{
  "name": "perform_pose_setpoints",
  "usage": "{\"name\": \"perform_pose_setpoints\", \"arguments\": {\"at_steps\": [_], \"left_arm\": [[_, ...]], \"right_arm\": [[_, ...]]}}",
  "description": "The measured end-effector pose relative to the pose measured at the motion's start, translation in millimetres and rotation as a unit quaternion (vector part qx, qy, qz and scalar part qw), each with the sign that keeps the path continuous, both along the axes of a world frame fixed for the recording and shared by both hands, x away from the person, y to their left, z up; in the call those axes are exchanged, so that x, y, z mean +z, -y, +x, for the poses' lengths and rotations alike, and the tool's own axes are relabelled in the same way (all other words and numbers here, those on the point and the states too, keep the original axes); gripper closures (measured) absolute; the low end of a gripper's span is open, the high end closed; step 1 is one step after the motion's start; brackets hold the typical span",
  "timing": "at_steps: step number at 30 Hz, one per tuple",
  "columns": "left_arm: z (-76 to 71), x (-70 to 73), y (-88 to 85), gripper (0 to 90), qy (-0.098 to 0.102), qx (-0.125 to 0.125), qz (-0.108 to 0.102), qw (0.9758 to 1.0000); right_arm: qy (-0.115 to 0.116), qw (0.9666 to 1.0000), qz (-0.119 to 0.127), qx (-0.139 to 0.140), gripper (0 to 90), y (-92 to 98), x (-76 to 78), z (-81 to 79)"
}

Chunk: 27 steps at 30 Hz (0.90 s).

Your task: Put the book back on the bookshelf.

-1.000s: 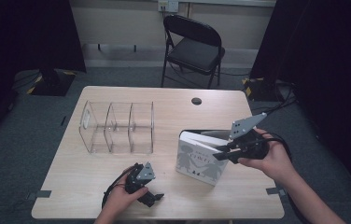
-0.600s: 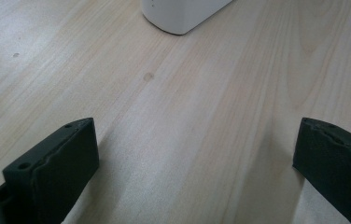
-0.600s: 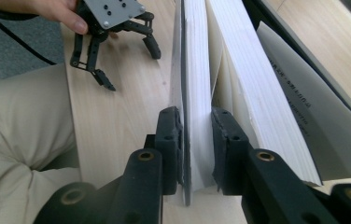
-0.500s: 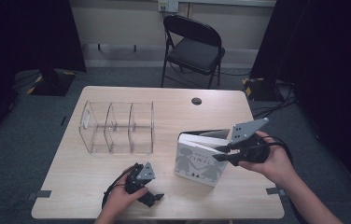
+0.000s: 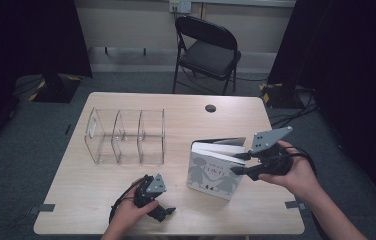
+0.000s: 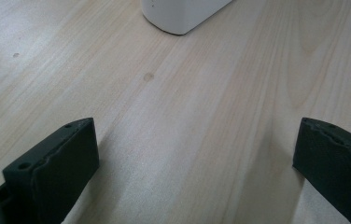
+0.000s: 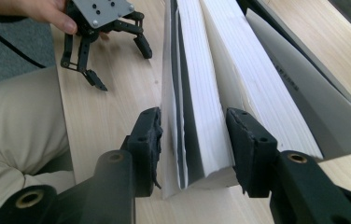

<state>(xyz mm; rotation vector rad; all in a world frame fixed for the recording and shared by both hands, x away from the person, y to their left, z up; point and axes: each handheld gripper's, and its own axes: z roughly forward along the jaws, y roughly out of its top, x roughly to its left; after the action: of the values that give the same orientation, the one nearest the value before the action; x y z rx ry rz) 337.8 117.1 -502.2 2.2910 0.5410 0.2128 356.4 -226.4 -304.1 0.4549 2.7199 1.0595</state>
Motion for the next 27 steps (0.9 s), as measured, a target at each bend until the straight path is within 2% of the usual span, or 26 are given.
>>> {"name": "perform_pose_setpoints", "arguments": {"at_steps": [6,9,13,16,18,19,20,23,26,27], "left_arm": [[-0.2,0.1,0.4,0.0,-0.001,0.002,-0.001,1.0000],[0.6,1.3,1.2,0.2,-0.005,0.002,0.006,1.0000],[1.8,5.3,3.3,1.9,-0.013,0.000,0.025,0.9996],[3.5,11.6,4.3,19.5,-0.025,0.007,0.027,0.9993],[5.5,15.9,4.7,19.5,-0.050,-0.001,0.023,0.9985],[5.7,18.0,5.3,15.9,-0.050,-0.004,0.025,0.9984],[6.2,24.2,5.7,17.6,-0.046,-0.016,0.032,0.9983],[6.9,30.1,7.2,16.6,-0.042,-0.020,0.030,0.9985],[11.3,49.9,7.3,17.4,-0.040,-0.021,0.041,0.9981],[11.3,49.9,7.3,17.1,-0.040,-0.021,0.041,0.9981]], "right_arm": [[-0.002,0.9999,0.007,-0.009,53.9,6.2,-4.5,1.2],[-0.006,0.9999,0.011,-0.009,52.1,7.9,-9.9,3.1],[-0.009,0.9998,0.012,-0.010,51.0,8.4,-12.8,4.2],[-0.010,0.9998,0.015,-0.010,49.9,9.0,-13.2,4.9],[-0.011,0.9997,0.017,-0.011,49.1,8.4,-12.9,4.4],[-0.008,0.9998,0.017,-0.009,48.6,8.1,-12.4,4.3],[-0.009,0.9997,0.019,-0.009,48.5,8.3,-12.0,4.3],[-0.008,0.9998,0.018,-0.010,47.9,8.9,-12.0,4.3],[-0.010,0.9997,0.016,-0.014,46.3,10.5,-12.8,4.3],[-0.009,0.9997,0.018,-0.013,46.2,10.8,-13.0,4.4]]}}
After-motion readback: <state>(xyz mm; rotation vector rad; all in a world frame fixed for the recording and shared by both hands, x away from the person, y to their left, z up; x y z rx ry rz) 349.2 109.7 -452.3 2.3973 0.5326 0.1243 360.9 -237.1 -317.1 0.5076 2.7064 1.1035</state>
